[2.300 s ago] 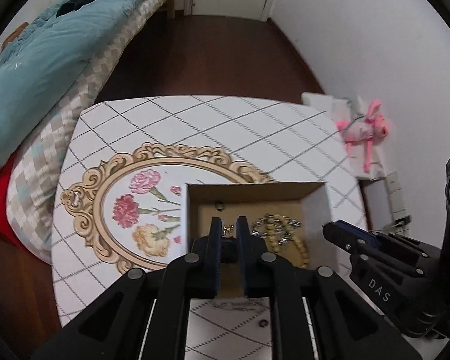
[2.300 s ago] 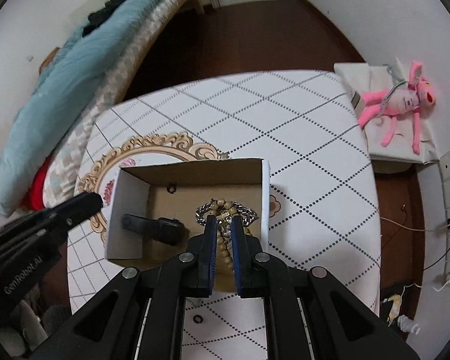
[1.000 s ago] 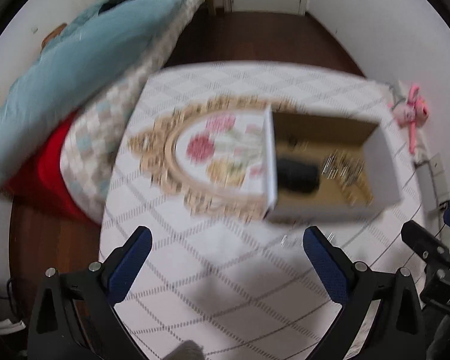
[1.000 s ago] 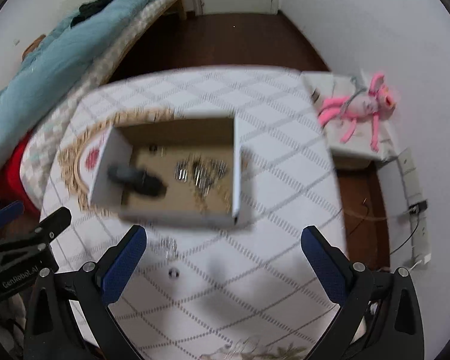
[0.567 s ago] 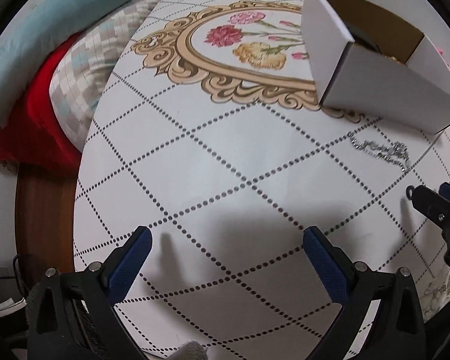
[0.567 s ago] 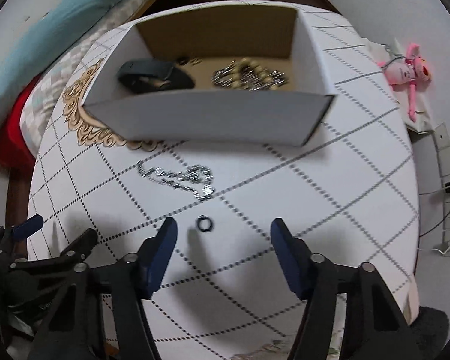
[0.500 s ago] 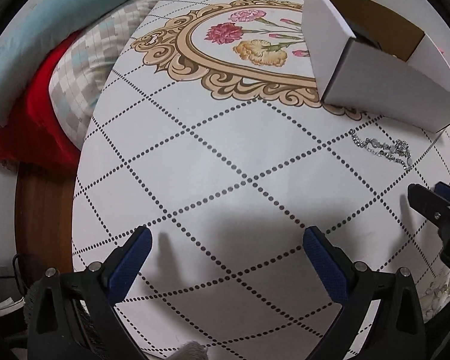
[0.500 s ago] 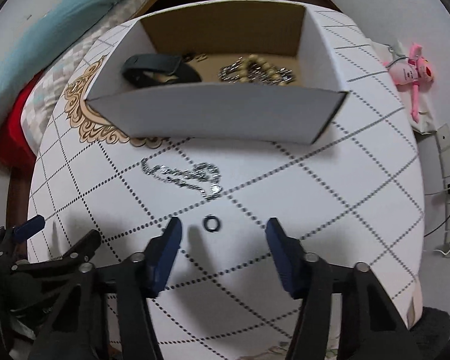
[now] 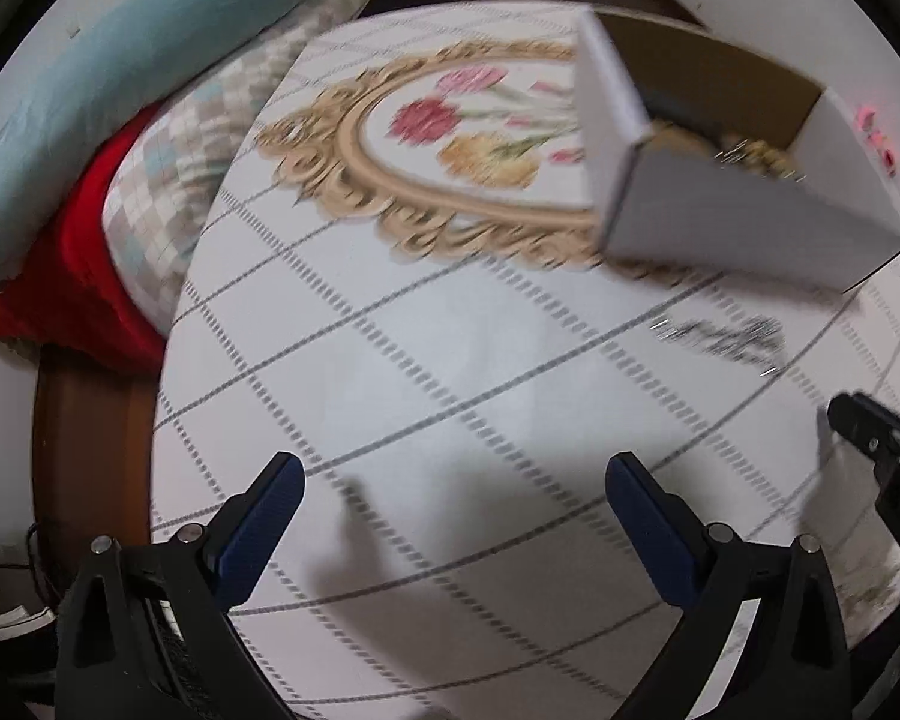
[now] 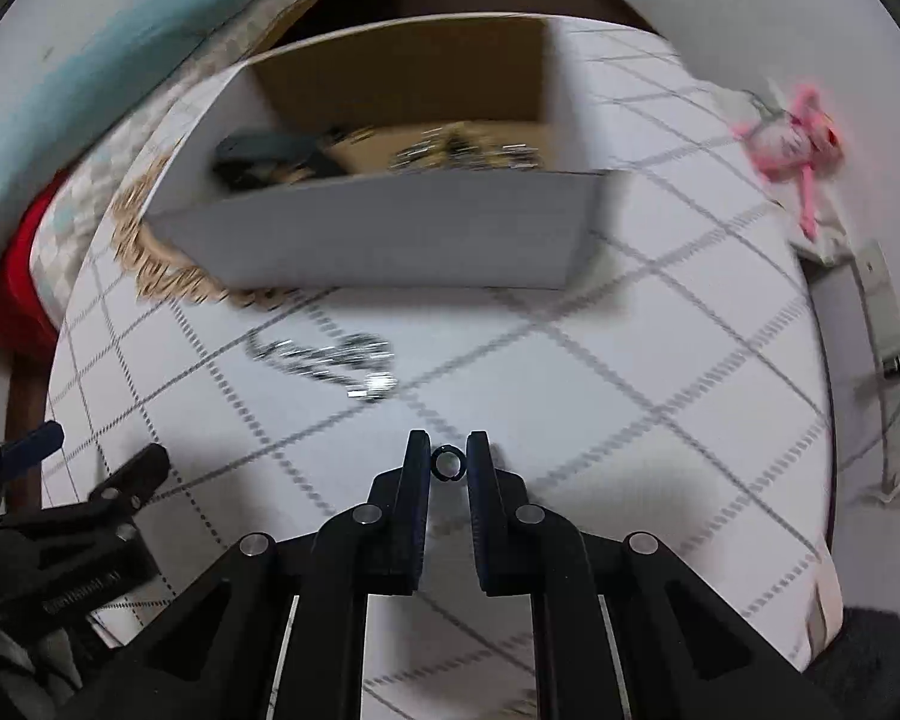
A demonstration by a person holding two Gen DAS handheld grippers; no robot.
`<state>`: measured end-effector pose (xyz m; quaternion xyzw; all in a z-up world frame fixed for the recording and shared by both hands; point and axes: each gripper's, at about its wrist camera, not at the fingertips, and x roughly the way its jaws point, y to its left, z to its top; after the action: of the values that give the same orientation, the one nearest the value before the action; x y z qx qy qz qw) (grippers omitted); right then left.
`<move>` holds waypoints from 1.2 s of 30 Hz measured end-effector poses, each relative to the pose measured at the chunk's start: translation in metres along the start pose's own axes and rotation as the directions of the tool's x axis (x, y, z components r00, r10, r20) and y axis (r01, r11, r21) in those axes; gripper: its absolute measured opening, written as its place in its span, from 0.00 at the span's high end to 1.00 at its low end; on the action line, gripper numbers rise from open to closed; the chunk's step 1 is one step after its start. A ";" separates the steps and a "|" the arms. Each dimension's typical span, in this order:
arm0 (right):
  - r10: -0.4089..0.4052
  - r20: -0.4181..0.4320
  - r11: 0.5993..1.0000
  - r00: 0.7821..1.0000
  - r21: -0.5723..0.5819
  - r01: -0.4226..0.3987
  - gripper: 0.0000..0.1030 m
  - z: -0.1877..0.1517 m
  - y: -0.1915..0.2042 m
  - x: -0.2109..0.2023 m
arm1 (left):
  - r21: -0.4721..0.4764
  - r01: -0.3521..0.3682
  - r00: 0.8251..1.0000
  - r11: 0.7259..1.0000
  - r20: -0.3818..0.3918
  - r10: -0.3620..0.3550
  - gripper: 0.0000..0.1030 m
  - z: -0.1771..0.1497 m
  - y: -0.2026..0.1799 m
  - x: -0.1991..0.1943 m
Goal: Organize jewelry
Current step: 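Grasp the remaining black ring with the right tool while the left tool grasps the silver chain necklace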
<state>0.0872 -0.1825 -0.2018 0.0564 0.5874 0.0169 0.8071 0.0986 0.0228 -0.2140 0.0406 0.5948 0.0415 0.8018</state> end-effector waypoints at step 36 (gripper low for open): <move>-0.032 0.036 0.976 0.999 0.218 0.023 0.88 -0.003 -0.089 -0.007 | 0.111 0.168 0.983 0.980 0.058 -0.175 0.98 0.038 -0.072 0.003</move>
<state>0.0788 -0.2717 -0.2056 0.1366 0.5703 -0.0597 0.8078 0.1367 -0.0487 -0.2144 0.0331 0.5701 -0.0605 0.8187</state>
